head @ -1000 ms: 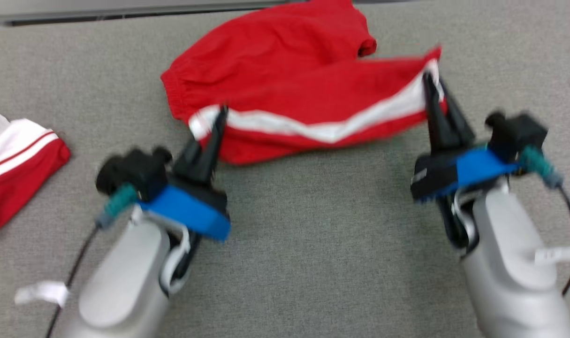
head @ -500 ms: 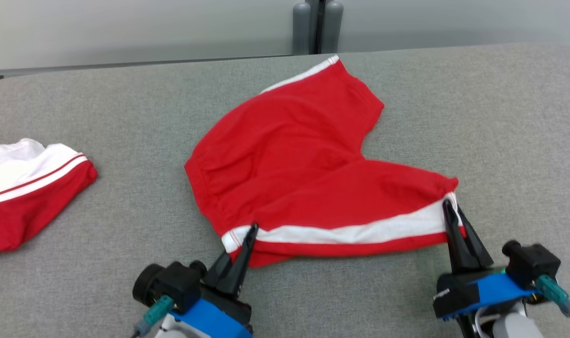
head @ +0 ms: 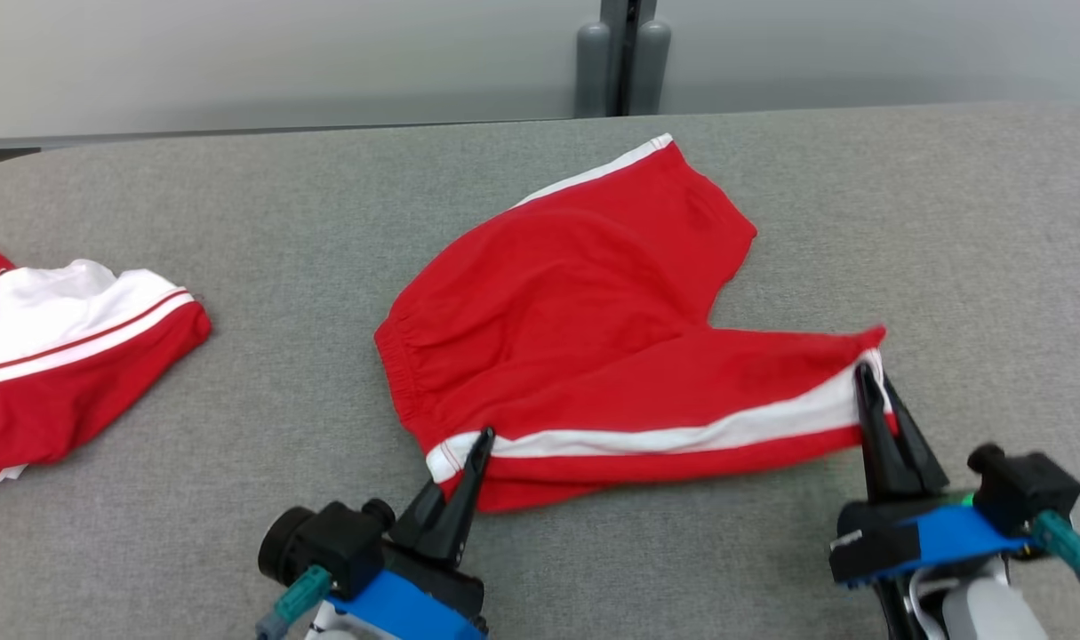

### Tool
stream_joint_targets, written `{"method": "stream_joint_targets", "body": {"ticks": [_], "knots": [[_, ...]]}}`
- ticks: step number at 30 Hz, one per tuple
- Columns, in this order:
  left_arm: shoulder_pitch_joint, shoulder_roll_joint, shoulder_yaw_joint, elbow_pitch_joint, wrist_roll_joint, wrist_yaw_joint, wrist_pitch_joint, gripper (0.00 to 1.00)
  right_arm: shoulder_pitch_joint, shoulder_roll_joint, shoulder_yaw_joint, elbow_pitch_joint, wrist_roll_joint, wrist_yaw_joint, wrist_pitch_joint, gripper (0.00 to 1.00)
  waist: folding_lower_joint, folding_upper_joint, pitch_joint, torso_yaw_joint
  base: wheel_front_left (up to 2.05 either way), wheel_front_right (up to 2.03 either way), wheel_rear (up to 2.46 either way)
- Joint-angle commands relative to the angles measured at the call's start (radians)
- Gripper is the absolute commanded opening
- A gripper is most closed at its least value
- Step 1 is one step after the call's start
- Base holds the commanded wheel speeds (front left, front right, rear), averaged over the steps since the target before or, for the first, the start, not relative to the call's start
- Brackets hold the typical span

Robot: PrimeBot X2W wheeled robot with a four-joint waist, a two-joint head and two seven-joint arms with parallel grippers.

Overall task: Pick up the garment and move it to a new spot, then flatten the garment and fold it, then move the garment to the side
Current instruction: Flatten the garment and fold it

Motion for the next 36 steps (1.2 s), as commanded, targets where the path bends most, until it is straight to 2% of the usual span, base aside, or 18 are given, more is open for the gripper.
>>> {"method": "stream_joint_targets", "body": {"ticks": [1, 14, 25, 31, 32, 33, 34, 35, 36], "knots": [[-0.022, -0.005, 0.012, -0.006, 0.002, -0.002, -0.005, 0.00, -0.034, -0.004, 0.003, 0.002, -0.008, 0.000, -0.001, 0.00, 0.0001, 0.0000, 0.006, 0.009, 0.00, 0.00, 0.00], [-0.216, -0.026, 0.068, 0.036, -0.015, -0.002, -0.005, 0.00, -0.392, -0.060, 0.064, 0.162, -0.057, 0.000, 0.041, 0.00, 0.0001, 0.0000, 0.120, 0.074, 0.00, 0.00, 0.00], [-0.413, -0.047, 0.089, 0.135, -0.045, -0.002, -0.005, 0.00, -0.729, -0.056, 0.080, 0.447, -0.118, 0.000, 0.090, 0.00, 0.0001, 0.0000, 0.238, 0.123, 0.00, 0.00, 0.00], [-0.480, -0.070, 0.093, 0.202, -0.060, -0.002, -0.005, 0.00, -0.844, -0.036, 0.062, 0.600, -0.159, 0.000, 0.065, 0.00, 0.0001, 0.0000, 0.264, 0.133, 0.00, 0.00, 0.00], [-0.487, -0.072, 0.093, 0.215, -0.060, -0.002, -0.005, 0.00, -0.854, -0.030, 0.059, 0.618, -0.166, 0.000, 0.058, 0.09, 0.0001, 0.0000, 0.265, 0.132, 0.00, 0.00, 0.00], [-0.495, -0.075, 0.095, 0.225, -0.061, -0.002, -0.005, 0.18, -0.864, -0.027, 0.056, 0.634, -0.170, 0.000, 0.051, 0.89, 0.0001, 0.0000, 0.266, 0.131, 0.00, 0.00, 0.00], [-0.503, -0.078, 0.097, 0.235, -0.060, -0.002, -0.005, 0.49, -0.876, -0.026, 0.053, 0.651, -0.170, 0.000, 0.044, 1.00, 0.0001, 0.0000, 0.266, 0.131, 0.00, 0.00, 0.00], [-0.506, -0.080, 0.098, 0.242, -0.057, -0.002, -0.005, 1.00, -0.883, -0.025, 0.050, 0.665, -0.171, 0.000, 0.035, 1.00, 0.0001, 0.0000, 0.266, 0.130, 0.00, 0.00, 0.00], [-0.506, -0.082, 0.101, 0.246, -0.055, -0.002, -0.005, 1.00, -0.889, -0.023, 0.049, 0.679, -0.171, 0.000, 0.028, 1.00, 0.0001, 0.0000, 0.264, 0.128, 0.00, 0.00, 0.00]]}}
